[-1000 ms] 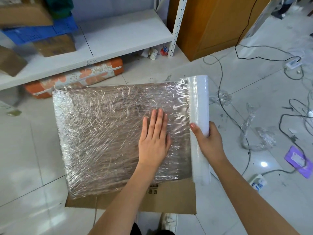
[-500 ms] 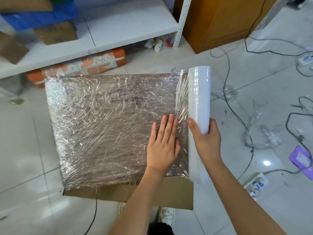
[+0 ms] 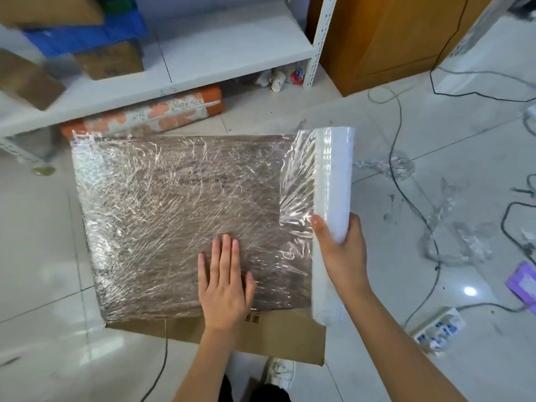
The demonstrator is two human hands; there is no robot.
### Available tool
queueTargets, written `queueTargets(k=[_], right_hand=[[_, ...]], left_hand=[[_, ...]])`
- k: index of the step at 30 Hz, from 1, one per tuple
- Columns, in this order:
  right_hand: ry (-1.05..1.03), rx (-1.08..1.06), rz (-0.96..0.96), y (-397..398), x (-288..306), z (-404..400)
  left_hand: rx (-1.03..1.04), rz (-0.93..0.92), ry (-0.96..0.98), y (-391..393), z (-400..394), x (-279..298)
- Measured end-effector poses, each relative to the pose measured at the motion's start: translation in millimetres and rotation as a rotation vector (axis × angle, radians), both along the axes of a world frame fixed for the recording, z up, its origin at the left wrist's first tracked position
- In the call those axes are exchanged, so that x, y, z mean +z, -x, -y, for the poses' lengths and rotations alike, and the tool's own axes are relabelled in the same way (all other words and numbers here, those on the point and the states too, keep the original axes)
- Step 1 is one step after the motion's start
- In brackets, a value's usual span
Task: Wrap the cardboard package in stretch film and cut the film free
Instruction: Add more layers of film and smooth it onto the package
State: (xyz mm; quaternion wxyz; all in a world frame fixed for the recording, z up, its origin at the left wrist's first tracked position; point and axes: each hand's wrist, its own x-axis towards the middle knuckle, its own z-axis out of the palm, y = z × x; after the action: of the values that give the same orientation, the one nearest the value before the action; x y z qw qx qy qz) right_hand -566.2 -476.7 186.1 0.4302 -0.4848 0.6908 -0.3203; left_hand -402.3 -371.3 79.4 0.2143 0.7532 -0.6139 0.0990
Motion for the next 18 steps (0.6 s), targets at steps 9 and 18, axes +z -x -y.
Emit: queueTargets(k=[9, 18], right_hand=[[0.019, -0.007, 0.033, 0.9, -6.0, 5.6], [-0.005, 0.28, -0.09, 14.1, -5.6, 5.5]], left_hand=[[-0.05, -0.097, 0.034, 63.1, 46.8, 15.8], [-0.05, -0.107, 0.009, 59.3, 56.7, 11.0]])
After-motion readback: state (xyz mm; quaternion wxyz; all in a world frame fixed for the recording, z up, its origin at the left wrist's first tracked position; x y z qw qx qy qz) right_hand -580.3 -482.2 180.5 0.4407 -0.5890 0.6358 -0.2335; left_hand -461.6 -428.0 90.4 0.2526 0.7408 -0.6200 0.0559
